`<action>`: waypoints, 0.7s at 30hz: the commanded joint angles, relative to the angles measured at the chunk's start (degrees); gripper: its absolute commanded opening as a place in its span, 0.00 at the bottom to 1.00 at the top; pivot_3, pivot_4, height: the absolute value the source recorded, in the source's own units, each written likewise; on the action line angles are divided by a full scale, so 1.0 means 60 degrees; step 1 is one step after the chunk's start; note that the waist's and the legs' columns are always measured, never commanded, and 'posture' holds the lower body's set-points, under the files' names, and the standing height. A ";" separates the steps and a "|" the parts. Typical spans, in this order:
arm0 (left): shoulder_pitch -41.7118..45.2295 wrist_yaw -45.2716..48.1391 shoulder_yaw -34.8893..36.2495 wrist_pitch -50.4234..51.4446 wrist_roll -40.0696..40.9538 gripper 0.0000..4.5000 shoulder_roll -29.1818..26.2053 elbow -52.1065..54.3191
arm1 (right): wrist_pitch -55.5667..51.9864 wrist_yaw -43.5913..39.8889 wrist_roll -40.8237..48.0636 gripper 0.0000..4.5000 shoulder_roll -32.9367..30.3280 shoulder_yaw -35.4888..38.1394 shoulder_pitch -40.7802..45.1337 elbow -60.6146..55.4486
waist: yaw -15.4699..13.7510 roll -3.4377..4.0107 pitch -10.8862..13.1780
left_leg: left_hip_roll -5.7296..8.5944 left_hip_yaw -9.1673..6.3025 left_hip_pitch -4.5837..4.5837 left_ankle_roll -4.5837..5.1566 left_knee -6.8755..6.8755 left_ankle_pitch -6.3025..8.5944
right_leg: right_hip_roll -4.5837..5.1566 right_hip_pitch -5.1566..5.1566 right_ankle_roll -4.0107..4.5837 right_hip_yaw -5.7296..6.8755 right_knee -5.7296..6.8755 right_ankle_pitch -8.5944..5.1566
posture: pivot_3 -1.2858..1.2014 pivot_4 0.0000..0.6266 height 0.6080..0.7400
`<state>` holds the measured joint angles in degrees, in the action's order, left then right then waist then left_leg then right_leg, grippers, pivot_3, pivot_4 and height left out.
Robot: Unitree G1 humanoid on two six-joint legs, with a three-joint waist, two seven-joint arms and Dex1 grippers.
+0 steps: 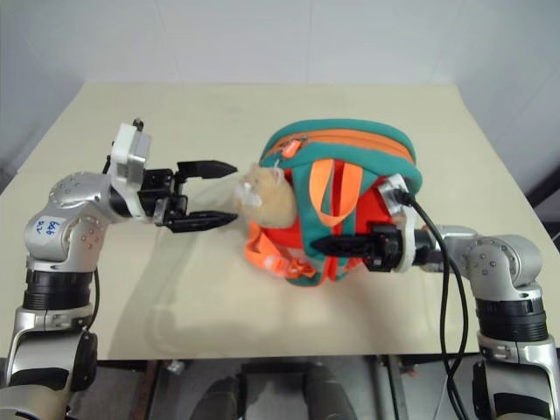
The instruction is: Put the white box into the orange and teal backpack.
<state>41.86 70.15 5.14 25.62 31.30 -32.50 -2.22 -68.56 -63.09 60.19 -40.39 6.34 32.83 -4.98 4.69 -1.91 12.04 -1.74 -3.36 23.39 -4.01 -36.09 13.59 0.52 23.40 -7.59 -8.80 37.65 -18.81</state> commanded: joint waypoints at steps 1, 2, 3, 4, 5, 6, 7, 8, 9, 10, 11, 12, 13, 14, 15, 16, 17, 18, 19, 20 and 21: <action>-0.0026 -0.0149 -0.0401 -0.0154 0.0075 0.99 0.0381 0.0443 | 0.0094 -0.0160 0.0066 0.01 0.0018 -0.0022 0.0117 -0.0110 | -0.0018 0.0000 0.0000 | 0.0000 0.0000 0.0001 0.0000 -0.0002 0.0000 | 0.0001 0.0000 0.0000 0.0001 0.0000 0.0000 | 0.52 0.24 1.00; -0.0021 -0.0147 -0.0472 -0.0169 0.0080 0.99 0.0459 0.0451 | 0.0093 -0.0148 0.0071 0.01 0.0030 -0.0018 0.0113 -0.0118 | -0.0022 0.0000 0.0000 | 0.0001 0.0000 0.0002 0.0000 -0.0003 0.0000 | 0.0001 -0.0001 0.0000 0.0000 -0.0003 0.0000 | 0.52 0.24 1.00; -0.0013 -0.0131 -0.0527 -0.0176 0.0103 0.99 0.0529 0.0458 | 0.0093 -0.0138 0.0075 0.01 0.0037 -0.0013 0.0110 -0.0123 | -0.0013 -0.0001 0.0000 | 0.0003 0.0001 0.0003 0.0000 -0.0003 0.0000 | 0.0003 -0.0001 0.0000 -0.0001 -0.0004 0.0000 | 0.52 0.24 1.00; 0.0034 -0.0159 -0.0568 -0.0199 0.0142 0.99 0.0645 0.0446 | 0.0096 -0.0122 0.0080 0.01 0.0042 -0.0001 0.0094 -0.0134 | 0.0002 0.0000 0.0000 | 0.0002 0.0001 0.0003 0.0000 -0.0003 0.0000 | 0.0002 -0.0001 0.0000 -0.0001 -0.0004 0.0000 | 0.52 0.24 1.00; 0.0088 -0.0189 -0.0580 -0.0185 0.0218 0.99 0.0752 0.0438 | 0.0099 -0.0107 0.0082 0.01 0.0044 0.0011 0.0075 -0.0147 | 0.0011 0.0000 0.0000 | 0.0002 0.0001 0.0002 0.0000 0.0000 0.0000 | 0.0001 0.0000 0.0000 -0.0002 -0.0003 0.0000 | 0.52 0.24 1.00; 0.0134 -0.0171 -0.0571 -0.0133 0.0328 0.99 0.0834 0.0447 | 0.0104 -0.0097 0.0083 0.01 0.0042 0.0021 0.0053 -0.0162 | 0.0010 0.0000 0.0000 | 0.0001 0.0002 0.0000 0.0000 0.0002 0.0000 | 0.0000 0.0000 0.0000 -0.0002 -0.0003 0.0000 | 0.52 0.24 1.00; 0.0165 -0.0150 -0.0557 -0.0104 0.0387 0.99 0.0886 0.0457 | 0.0106 -0.0085 0.0088 0.01 0.0041 0.0033 0.0031 -0.0178 | 0.0009 0.0000 0.0000 | 0.0001 0.0001 0.0000 0.0000 0.0002 0.0000 | -0.0001 0.0000 0.0000 -0.0001 -0.0003 0.0000 | 0.52 0.24 1.00; 0.0177 -0.0128 -0.0545 -0.0084 0.0416 0.99 0.0909 0.0466 | 0.0108 -0.0079 0.0091 0.01 0.0041 0.0040 0.0019 -0.0188 | 0.0007 0.0000 0.0000 | 0.0000 0.0000 0.0001 0.0000 0.0002 0.0000 | -0.0001 0.0001 0.0000 -0.0001 -0.0003 0.0000 | 0.52 0.24 1.00; 0.0184 -0.0077 -0.0546 -0.0070 0.0452 0.99 0.0923 0.0473 | 0.0110 -0.0070 0.0093 0.01 0.0041 0.0048 0.0008 -0.0195 | 0.0006 0.0000 0.0000 | 0.0001 0.0001 0.0001 0.0000 0.0002 0.0000 | -0.0001 0.0001 0.0000 -0.0002 -0.0003 0.0000 | 0.52 0.24 1.00; 0.0186 -0.0031 -0.0546 -0.0109 0.0474 0.95 0.0946 0.0459 | 0.0112 -0.0053 0.0099 0.01 0.0048 0.0061 -0.0010 -0.0205 | 0.0003 0.0000 0.0000 | 0.0001 0.0001 0.0001 0.0000 0.0001 0.0000 | 0.0000 0.0000 0.0000 -0.0002 -0.0003 0.0000 | 0.52 0.24 1.00; 0.0187 0.0030 -0.0530 -0.0141 0.0521 0.91 0.0957 0.0435 | 0.0122 -0.0030 0.0100 0.01 0.0061 0.0069 -0.0034 -0.0223 | -0.0003 0.0000 0.0000 | 0.0002 0.0001 0.0002 0.0000 0.0001 0.0000 | 0.0000 0.0000 0.0000 -0.0002 -0.0004 0.0000 | 0.52 0.24 1.00; 0.0185 0.0074 -0.0516 -0.0165 0.0553 0.86 0.0961 0.0417 | 0.0131 -0.0011 0.0101 0.01 0.0074 0.0073 -0.0052 -0.0238 | -0.0007 -0.0001 0.0000 | 0.0002 0.0001 0.0001 0.0000 0.0001 0.0000 | 0.0000 0.0000 0.0000 -0.0002 -0.0005 0.0000 | 0.52 0.24 1.00; 0.0198 0.0084 -0.0464 -0.0259 0.0550 0.82 0.0971 0.0374 | 0.0136 0.0007 0.0107 0.01 0.0086 0.0078 -0.0067 -0.0251 | -0.0008 -0.0001 0.0000 | 0.0001 0.0001 0.0002 0.0000 0.0001 0.0000 | 0.0000 0.0000 0.0000 -0.0002 -0.0005 0.0000 | 0.52 0.24 1.00; 0.0218 0.0117 -0.0408 -0.0297 0.0566 0.75 0.0942 0.0339 | 0.0138 0.0022 0.0116 0.01 0.0093 0.0083 -0.0075 -0.0260 | -0.0007 -0.0001 0.0000 | 0.0002 0.0001 0.0002 0.0000 0.0001 0.0000 | 0.0000 0.0000 0.0000 -0.0002 -0.0005 0.0000 | 0.52 0.24 1.00; 0.0244 0.0140 -0.0347 -0.0300 0.0580 0.70 0.0890 0.0305 | 0.0139 0.0035 0.0128 0.01 0.0096 0.0090 -0.0081 -0.0264 | -0.0003 -0.0001 0.0000 | 0.0002 0.0001 0.0002 0.0000 0.0002 0.0000 | 0.0000 0.0000 0.0000 -0.0002 -0.0006 0.0000 | 0.52 0.24 1.00; 0.0273 0.0150 -0.0275 -0.0329 0.0568 0.63 0.0827 0.0259 | 0.0144 0.0048 0.0135 0.01 0.0099 0.0092 -0.0090 -0.0271 | 0.0000 0.0000 0.0000 | 0.0001 0.0001 0.0002 0.0000 0.0003 0.0000 | 0.0000 0.0001 0.0000 -0.0002 -0.0007 0.0000 | 0.52 0.24 1.00; 0.0297 0.0180 -0.0202 -0.0331 0.0573 0.57 0.0752 0.0218 | 0.0149 0.0055 0.0138 0.01 0.0099 0.0095 -0.0104 -0.0282 | 0.0002 0.0000 0.0000 | 0.0001 0.0001 0.0002 0.0000 0.0003 0.0000 | 0.0000 0.0001 0.0000 -0.0002 -0.0007 0.0000 | 0.52 0.24 1.00; 0.0330 0.0218 -0.0107 -0.0367 0.0552 0.50 0.0631 0.0148 | 0.0151 0.0063 0.0143 0.01 0.0102 0.0098 -0.0115 -0.0289 | 0.0003 -0.0001 0.0000 | 0.0001 0.0001 0.0002 0.0000 0.0004 0.0000 | 0.0000 0.0001 0.0000 -0.0002 -0.0007 0.0000 | 0.52 0.24 1.00; 0.0359 0.0278 -0.0023 -0.0413 0.0532 0.44 0.0514 0.0076 | 0.0154 0.0070 0.0146 0.01 0.0103 0.0098 -0.0123 -0.0294 | 0.0004 -0.0001 0.0000 | 0.0001 0.0001 0.0002 0.0000 0.0004 0.0000 | 0.0000 0.0001 0.0000 -0.0002 -0.0007 0.0000 | 0.52 0.24 1.00; 0.0385 0.0341 0.0041 -0.0425 0.0525 0.38 0.0391 0.0013 | 0.0154 0.0078 0.0150 0.01 0.0106 0.0099 -0.0126 -0.0296 | 0.0007 0.0000 0.0000 | 0.0001 0.0001 0.0002 0.0000 0.0004 0.0000 | 0.0000 0.0001 0.0000 -0.0002 -0.0008 0.0000 | 0.52 0.24 1.00; 0.0413 0.0390 0.0080 -0.0431 0.0501 0.32 0.0262 -0.0044 | 0.0150 0.0085 0.0155 0.01 0.0109 0.0099 -0.0125 -0.0295 | 0.0021 0.0000 0.0000 | 0.0001 0.0002 0.0002 0.0000 0.0005 0.0000 | 0.0000 0.0002 0.0000 -0.0002 -0.0009 0.0000 | 0.52 0.24 1.00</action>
<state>42.49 71.59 2.85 24.69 32.38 -29.90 -3.23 -67.64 -62.70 60.20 -39.93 6.51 32.36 -5.19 4.82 -1.91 12.04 -1.73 -3.35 23.40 -4.01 -36.05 13.60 0.52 23.41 -7.59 -8.82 37.59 -18.81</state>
